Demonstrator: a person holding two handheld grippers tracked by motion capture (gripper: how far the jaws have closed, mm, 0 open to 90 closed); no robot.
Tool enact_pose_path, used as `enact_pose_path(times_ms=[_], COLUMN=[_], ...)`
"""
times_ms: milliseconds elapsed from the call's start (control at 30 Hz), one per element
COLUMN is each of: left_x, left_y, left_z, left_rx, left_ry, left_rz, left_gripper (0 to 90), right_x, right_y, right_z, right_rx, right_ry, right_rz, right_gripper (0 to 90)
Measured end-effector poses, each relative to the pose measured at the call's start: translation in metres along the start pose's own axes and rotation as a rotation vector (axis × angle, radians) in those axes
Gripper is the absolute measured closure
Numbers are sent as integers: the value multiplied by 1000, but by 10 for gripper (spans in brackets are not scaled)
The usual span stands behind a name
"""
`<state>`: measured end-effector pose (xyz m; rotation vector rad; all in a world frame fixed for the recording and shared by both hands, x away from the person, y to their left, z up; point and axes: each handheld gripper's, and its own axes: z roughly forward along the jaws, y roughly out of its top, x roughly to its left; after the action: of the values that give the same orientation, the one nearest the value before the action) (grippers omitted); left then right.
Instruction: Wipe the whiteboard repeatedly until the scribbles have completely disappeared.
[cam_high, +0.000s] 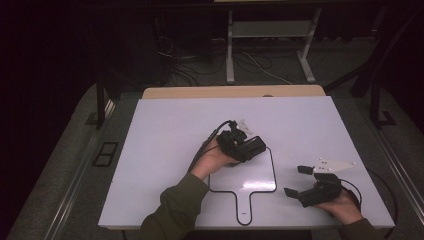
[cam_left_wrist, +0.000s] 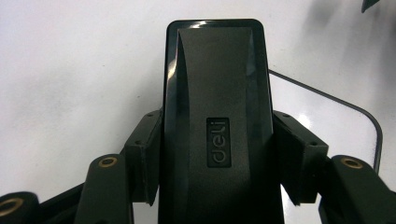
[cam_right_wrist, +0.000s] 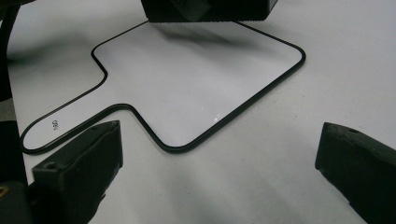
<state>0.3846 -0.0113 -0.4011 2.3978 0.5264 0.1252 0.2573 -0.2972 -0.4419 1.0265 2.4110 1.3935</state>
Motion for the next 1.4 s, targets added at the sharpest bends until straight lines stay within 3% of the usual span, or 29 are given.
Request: enact_pose_path(times_ms=[433, 867, 1033, 1400], left_x=[25, 58, 70, 92], left_y=[-2, 8, 11, 19], left_z=[-17, -15, -14, -2], left_rx=[-19, -37, -29, -27], left_ry=[22, 90, 99, 125], left_rz=[-48, -102, -104, -152], left_gripper=[395, 395, 395, 395], right_x=[0, 0, 0, 0], right_y=[1, 0, 0, 1], right_z=[0, 1, 1, 0], right_rx=[0, 2, -2, -4], right_ry=[-1, 1, 2, 4], right_rz=[1, 7, 7, 10], right_gripper=[0, 0, 0, 0])
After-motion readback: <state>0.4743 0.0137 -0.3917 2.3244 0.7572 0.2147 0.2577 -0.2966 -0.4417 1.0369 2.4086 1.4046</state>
